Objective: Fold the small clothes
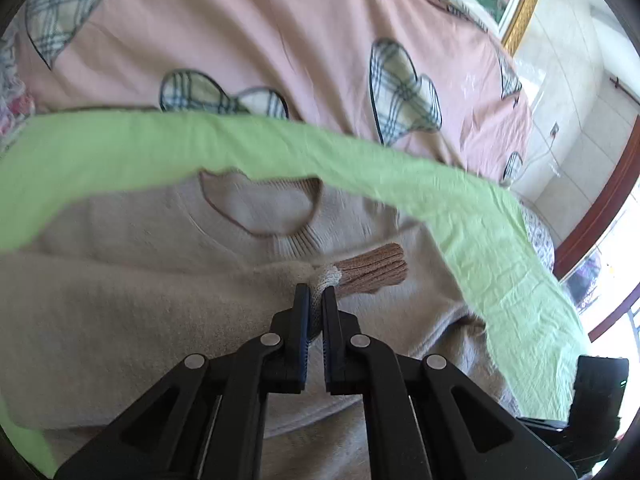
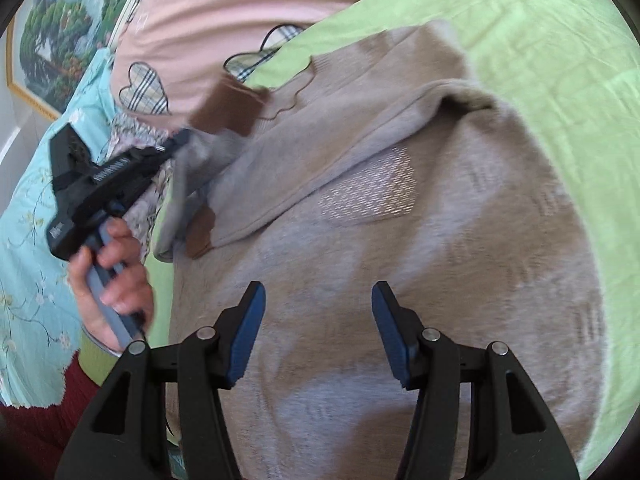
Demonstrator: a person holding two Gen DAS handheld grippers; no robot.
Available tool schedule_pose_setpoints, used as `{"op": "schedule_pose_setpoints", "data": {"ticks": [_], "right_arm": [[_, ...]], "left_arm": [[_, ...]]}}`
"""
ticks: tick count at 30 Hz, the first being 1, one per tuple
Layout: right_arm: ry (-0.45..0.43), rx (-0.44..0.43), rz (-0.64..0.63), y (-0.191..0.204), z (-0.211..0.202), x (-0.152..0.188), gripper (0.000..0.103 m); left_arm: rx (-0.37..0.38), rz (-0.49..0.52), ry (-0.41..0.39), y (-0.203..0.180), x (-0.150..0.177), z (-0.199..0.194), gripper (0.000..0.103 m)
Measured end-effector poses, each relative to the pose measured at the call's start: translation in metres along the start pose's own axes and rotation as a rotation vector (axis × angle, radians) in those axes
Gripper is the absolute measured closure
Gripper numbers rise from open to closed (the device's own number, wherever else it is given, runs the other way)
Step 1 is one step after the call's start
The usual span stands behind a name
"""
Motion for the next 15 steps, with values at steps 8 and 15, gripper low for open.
{"op": "schedule_pose_setpoints", "data": {"ticks": [8,15], "right_arm": [[-0.014,-0.001,0.031,-0.01,-0.006,-0.001,0.046],[-0.027,-0.021,-0.01,0.011,0.003,-0.021,0.046]], "left_arm": [[-0.016,-0.013,0.117,0.005,0.026,0.048,0.091],[-0.062,-0.049,0.064,0.027,0.065,-0.008,0.061]]}}
Point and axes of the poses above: each gripper's, at about its wrist camera, not at the fingertips, and z roughly the way its jaws point, y to its left, x to its underside, the point moved 2 cm from there along z, roughly the way its jaws point, and after that the axes turned 12 degrees about y, right-handed, at the moved point
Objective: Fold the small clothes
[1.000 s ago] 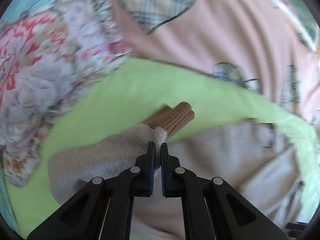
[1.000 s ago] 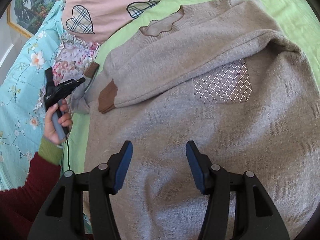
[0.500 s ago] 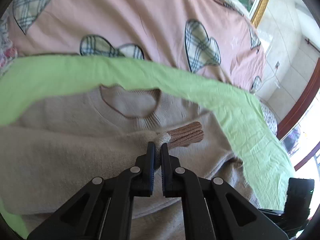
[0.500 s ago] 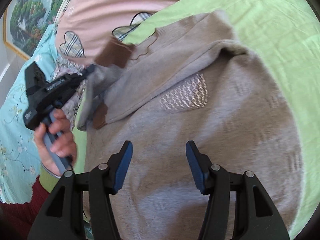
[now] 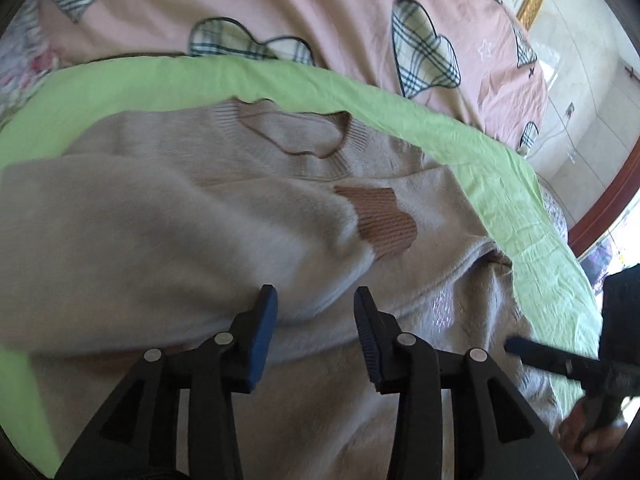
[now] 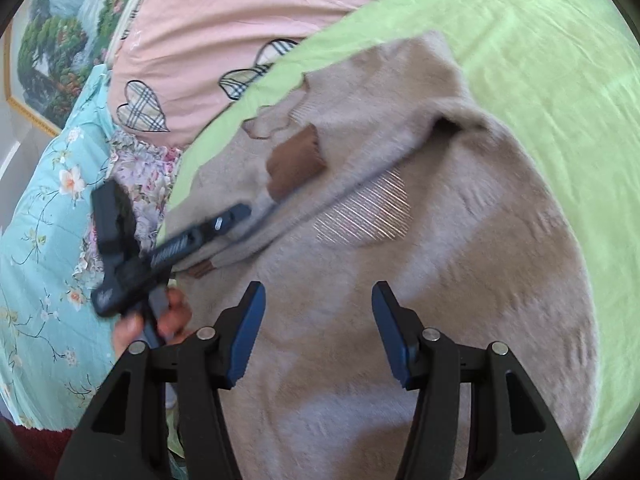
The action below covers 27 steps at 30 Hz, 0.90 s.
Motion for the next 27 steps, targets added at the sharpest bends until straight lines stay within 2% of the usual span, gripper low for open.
{"op": "schedule_pose_setpoints", "data": {"ticks": [2,5,7,9,11,15,17,18,19,20,21,24,25,27], "right_arm": [[-0.001,-0.01,-0.01,0.006,0.006,-0.011,0.046],[-0.02,-0.017,-0.02,0.012,0.016,-0.033,0.046],[-0.043,-0.006,-0.013,0.012,0.023,-0.048,0.046],[-0.073,0.028,0.017,0.007,0.034,-0.068,0.041],[-0.075,0.026,0.046,0.001,0.046,-0.085,0.037],[-0.005,0.023,0.08,-0.002,0.083,-0.11,0.036],[0.017,-0.009,0.058,0.004,0.098,-0.114,0.037],[0.02,-0.017,0.037,0.008,0.102,-0.115,0.042],[0.04,-0.038,-0.001,0.016,0.106,-0.116,0.07],[0.061,-0.076,-0.014,0.02,0.107,-0.116,0.093],[0.051,-0.095,-0.02,0.023,0.102,-0.116,0.093],[-0.07,-0.115,-0.046,0.025,0.063,-0.116,0.093],[-0.139,-0.126,-0.023,0.017,0.042,-0.115,0.093],[-0.209,-0.088,0.036,-0.005,0.021,-0.113,0.093]], "left_arm": [[-0.054,-0.052,-0.024,0.021,0.016,-0.019,0.057],[-0.127,-0.208,-0.034,0.069,0.038,-0.044,0.056],[-0.162,-0.324,-0.054,0.103,0.048,-0.057,0.056],[-0.177,-0.396,-0.056,0.13,0.052,-0.061,0.056],[-0.2,-0.419,-0.041,0.145,0.051,-0.058,0.056],[-0.229,-0.433,-0.044,0.158,0.046,-0.048,0.056],[-0.25,-0.422,-0.052,0.157,0.042,-0.045,0.056],[-0.257,-0.415,-0.053,0.156,0.039,-0.043,0.056],[-0.268,-0.41,-0.053,0.155,0.035,-0.041,0.056],[-0.278,-0.408,-0.054,0.155,0.033,-0.04,0.056],[-0.291,-0.409,-0.061,0.156,0.031,-0.039,0.057],[-0.295,-0.425,-0.082,0.157,0.029,-0.039,0.058],[-0.295,-0.431,-0.088,0.158,0.029,-0.04,0.058],[-0.297,-0.447,-0.095,0.161,0.03,-0.041,0.057]]}}
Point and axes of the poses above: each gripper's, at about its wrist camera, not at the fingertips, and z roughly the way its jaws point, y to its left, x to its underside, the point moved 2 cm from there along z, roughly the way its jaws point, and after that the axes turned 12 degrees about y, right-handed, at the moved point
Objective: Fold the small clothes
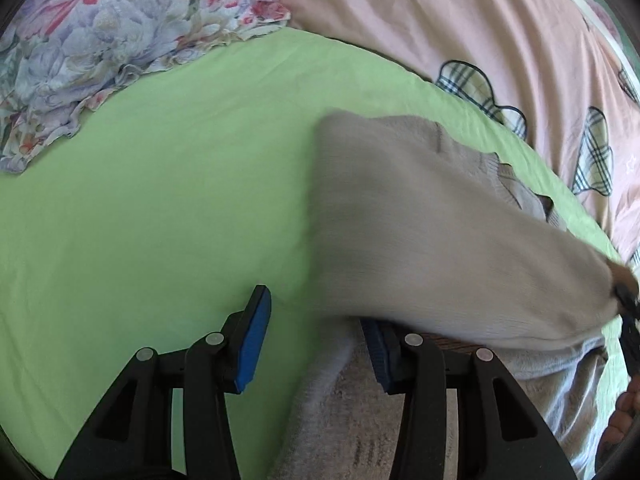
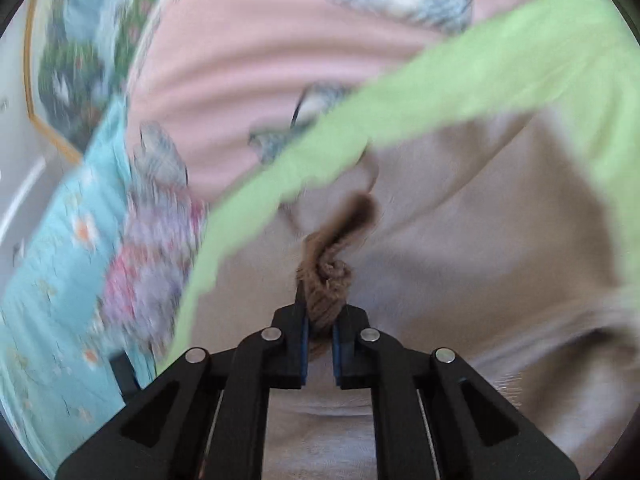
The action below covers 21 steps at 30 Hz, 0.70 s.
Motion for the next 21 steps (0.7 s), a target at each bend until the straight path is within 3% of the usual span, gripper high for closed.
{"op": "schedule_pose_setpoints", "data": {"ticks": [4,7,11,17,21], "right_arm": [[0.052,0.081,0.056,-0.037,-0.002,0.004,0.093],[0.06,0.113,0.018,-0.036,-0.002,0.007,0.093],[-0.017,0.125,-0.007,-0.033,-0.02,-0.001,0.093],[0.04,0.196,0.02,-0.053,0.0,-0.003,0.093],[0.072,0.226,0.026,-0.058,0.007,0.003,0.093]], "left_arm": [[0.013,-0.012,-0.002,-0.001,0.003,-0.002,0.057],[0.013,-0.012,0.001,-0.001,0.006,-0.005,0.057],[0.018,-0.002,0.014,-0.003,0.008,-0.004,0.057],[0.017,0.008,0.024,-0.005,0.009,-0.002,0.057],[0.072,0.066,0.075,-0.004,0.011,-0.005,0.057]]}}
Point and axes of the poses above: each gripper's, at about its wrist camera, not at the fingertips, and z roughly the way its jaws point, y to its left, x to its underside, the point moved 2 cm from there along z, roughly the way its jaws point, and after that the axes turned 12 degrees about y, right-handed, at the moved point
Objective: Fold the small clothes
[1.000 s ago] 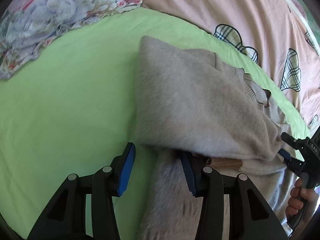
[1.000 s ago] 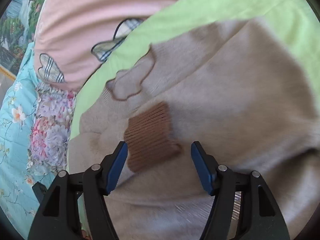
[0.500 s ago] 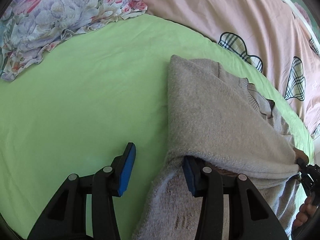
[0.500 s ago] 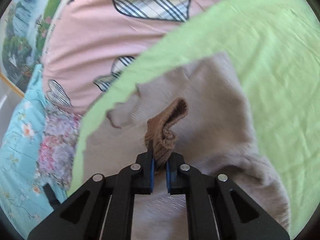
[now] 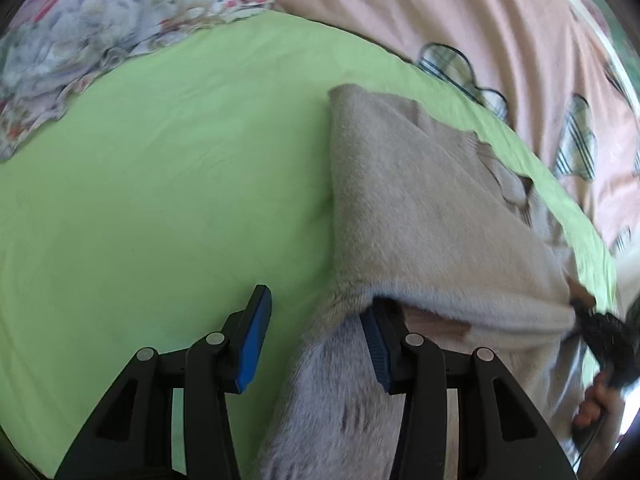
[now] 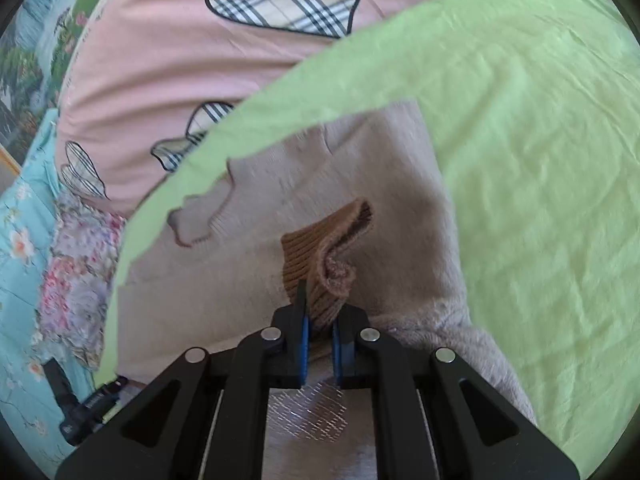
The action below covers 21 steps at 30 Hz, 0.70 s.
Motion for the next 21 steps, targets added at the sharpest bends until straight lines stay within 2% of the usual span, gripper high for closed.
{"op": "schedule_pose_setpoints", "data": {"ticks": [1,3,6,7,9,14,15,16,17,18,21], "right_arm": [[0.001,0.001,0.001,0.0,0.0,0.0,0.093],[0.001,0.008,-0.006,0.0,-0.001,0.0,0.093],[0.005,0.022,-0.021,0.003,0.001,0.0,0.093],[0.006,0.024,-0.024,0.003,0.001,0.001,0.093],[0.017,0.028,-0.026,0.002,0.004,0.002,0.091],[0.046,0.011,-0.002,-0.001,0.005,0.004,0.09],[0.047,0.013,-0.004,-0.001,0.004,0.004,0.089],[0.049,0.017,-0.007,0.0,0.005,0.005,0.089],[0.051,0.021,-0.01,0.0,0.005,0.004,0.089],[0.052,0.022,-0.014,0.001,0.006,0.005,0.089],[0.026,0.041,-0.072,0.011,0.002,0.004,0.089]], "left_arm": [[0.026,0.031,0.019,-0.001,0.002,-0.002,0.057],[0.126,0.082,0.064,-0.002,0.007,-0.007,0.055],[0.22,0.116,0.074,-0.005,0.004,-0.019,0.043],[0.222,0.121,0.069,-0.007,0.001,-0.021,0.037],[0.198,0.105,0.067,-0.009,-0.017,-0.016,0.032],[0.209,0.029,0.125,-0.005,-0.073,0.024,0.032],[0.235,0.023,0.132,-0.005,-0.082,0.032,0.037],[0.247,0.023,0.128,-0.005,-0.087,0.037,0.067],[0.266,0.038,0.124,-0.007,-0.093,0.043,0.09],[0.26,0.043,0.121,-0.009,-0.095,0.045,0.096],[0.171,0.082,-0.039,-0.021,-0.089,0.022,0.097]]}}
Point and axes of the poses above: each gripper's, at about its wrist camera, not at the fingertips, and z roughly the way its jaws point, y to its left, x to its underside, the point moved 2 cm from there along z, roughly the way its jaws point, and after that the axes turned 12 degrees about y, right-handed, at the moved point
